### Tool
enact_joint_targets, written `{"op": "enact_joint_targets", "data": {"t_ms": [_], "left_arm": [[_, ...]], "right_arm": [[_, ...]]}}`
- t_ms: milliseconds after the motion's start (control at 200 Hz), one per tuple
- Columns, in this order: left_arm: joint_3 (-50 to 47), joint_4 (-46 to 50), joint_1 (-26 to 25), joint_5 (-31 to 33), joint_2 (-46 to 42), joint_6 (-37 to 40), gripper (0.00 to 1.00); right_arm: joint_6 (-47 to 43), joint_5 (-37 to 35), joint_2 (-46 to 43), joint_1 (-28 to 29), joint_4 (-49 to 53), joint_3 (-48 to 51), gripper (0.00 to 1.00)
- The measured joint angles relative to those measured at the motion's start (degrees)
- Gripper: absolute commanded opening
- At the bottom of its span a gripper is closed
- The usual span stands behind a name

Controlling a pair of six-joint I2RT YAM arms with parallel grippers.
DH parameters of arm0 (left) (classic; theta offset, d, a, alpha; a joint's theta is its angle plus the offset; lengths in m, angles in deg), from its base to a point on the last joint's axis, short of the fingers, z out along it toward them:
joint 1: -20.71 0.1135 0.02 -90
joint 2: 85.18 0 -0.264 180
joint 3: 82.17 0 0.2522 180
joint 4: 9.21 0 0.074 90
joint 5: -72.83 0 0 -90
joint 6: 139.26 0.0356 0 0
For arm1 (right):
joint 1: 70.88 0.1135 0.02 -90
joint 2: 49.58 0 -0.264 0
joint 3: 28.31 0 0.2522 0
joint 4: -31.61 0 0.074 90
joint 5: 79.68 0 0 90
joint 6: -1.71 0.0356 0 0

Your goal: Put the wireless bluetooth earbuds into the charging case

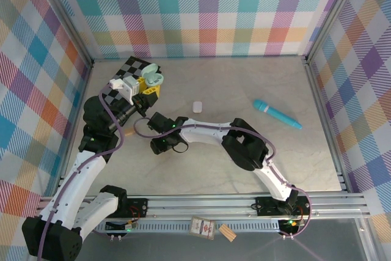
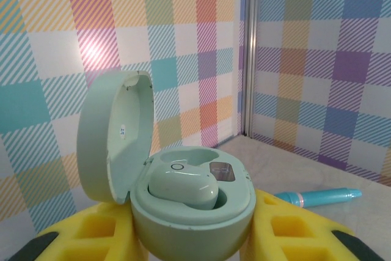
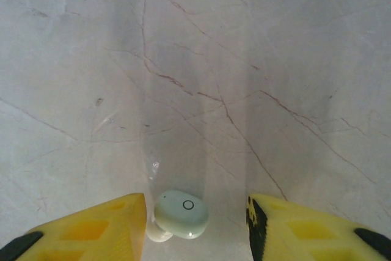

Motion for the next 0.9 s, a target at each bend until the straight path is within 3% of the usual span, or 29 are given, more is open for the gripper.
{"op": "enact_joint_targets", "data": {"t_ms": [210, 445, 900], "left_arm": [[0.0, 0.9, 0.0, 0.0, 0.0, 0.0, 0.34], [0.0, 1.7, 0.0, 0.0, 0.0, 0.2, 0.34], [0.0, 1.8, 0.0, -0.2, 0.0, 0.2, 0.34]], "right_arm": [[0.7, -4.1, 2.4, 1.0, 5.7, -5.0, 0.36], [0.3, -5.9, 2.3, 1.2, 6.4, -4.9, 0.35], [-2.7, -11.5, -9.4, 0.0, 8.5, 12.3, 0.35]]}}
